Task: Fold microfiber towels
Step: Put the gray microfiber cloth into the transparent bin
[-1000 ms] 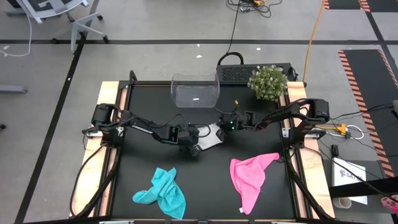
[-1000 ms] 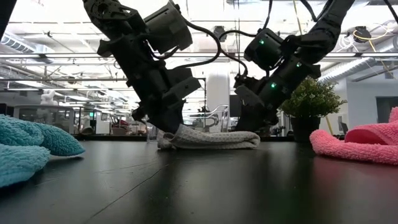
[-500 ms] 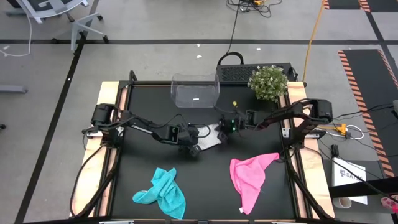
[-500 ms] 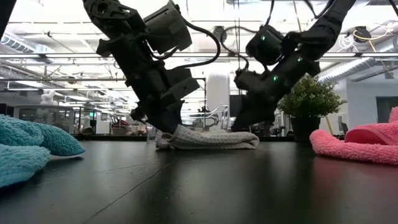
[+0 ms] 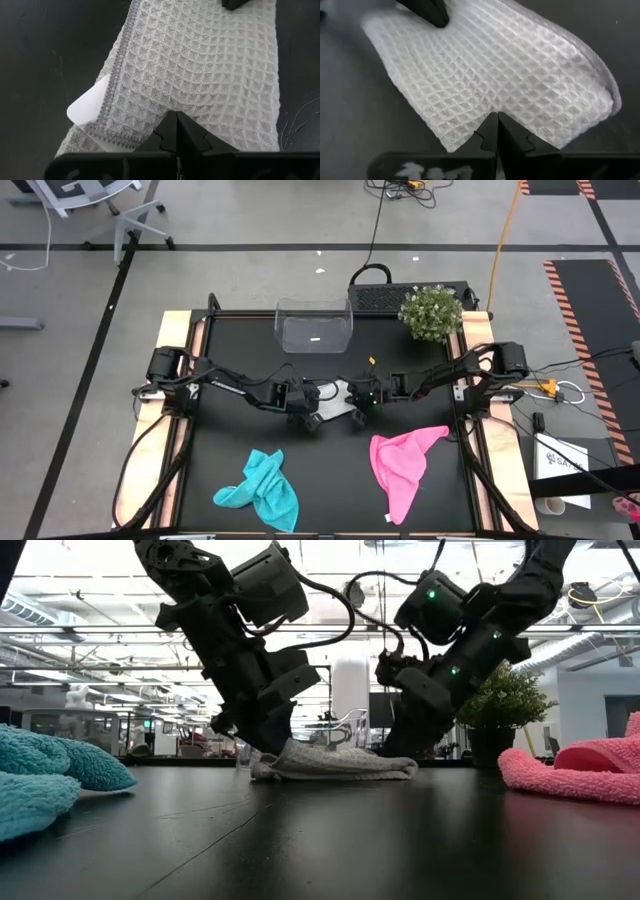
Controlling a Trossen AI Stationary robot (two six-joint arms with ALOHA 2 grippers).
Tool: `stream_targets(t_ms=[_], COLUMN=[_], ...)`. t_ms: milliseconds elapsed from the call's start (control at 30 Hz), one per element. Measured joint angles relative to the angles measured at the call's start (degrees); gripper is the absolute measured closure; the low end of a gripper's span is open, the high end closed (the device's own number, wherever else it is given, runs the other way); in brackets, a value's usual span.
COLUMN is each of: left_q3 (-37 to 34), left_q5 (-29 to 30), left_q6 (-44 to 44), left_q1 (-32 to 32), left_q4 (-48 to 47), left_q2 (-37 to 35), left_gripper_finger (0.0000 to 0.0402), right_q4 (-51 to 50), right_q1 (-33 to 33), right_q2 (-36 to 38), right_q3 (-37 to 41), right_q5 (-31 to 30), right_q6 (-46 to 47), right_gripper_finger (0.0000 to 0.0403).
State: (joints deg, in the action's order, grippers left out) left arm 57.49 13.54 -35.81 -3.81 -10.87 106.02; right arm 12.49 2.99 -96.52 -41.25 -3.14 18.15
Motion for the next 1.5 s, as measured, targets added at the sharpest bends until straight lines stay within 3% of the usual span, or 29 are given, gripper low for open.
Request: stream_targets(t_ms=[333, 633, 767, 1133, 1500], left_q3=[0.0, 0.0, 0.0, 0.0, 0.0], left_q5=[-0.1, -0.2, -0.2, -0.2, -0.2], left_q6=[-0.1, 0.8, 1.2, 1.2, 1.0], left_q1=[0.0, 0.0, 0.0, 0.0, 0.0], left_q4=[-0.9, -1.3, -1.2, -1.0, -1.0], left_q2=[0.0, 0.0, 0.0, 0.0, 0.1], left_gripper_finger=[0.0395, 0.0393, 0.0399, 0.0394, 0.0398], right_q4=[-6.6, -14.1, -12.9, 7.2, 10.5], right_q1=[0.3, 0.3, 0.0, -1.2, -1.3], right_q2=[0.6, 10.1, 11.3, 1.5, -7.5], right_q3=[-0.2, 0.1, 0.1, 0.0, -0.3], right_q5=[0.2, 0.2, 0.2, 3.7, 8.9], right_q6=[-1.8, -1.7, -1.2, 0.7, 1.6], right_gripper_finger=[0.0403, 0.0403, 0.0403, 0.0403, 0.0403])
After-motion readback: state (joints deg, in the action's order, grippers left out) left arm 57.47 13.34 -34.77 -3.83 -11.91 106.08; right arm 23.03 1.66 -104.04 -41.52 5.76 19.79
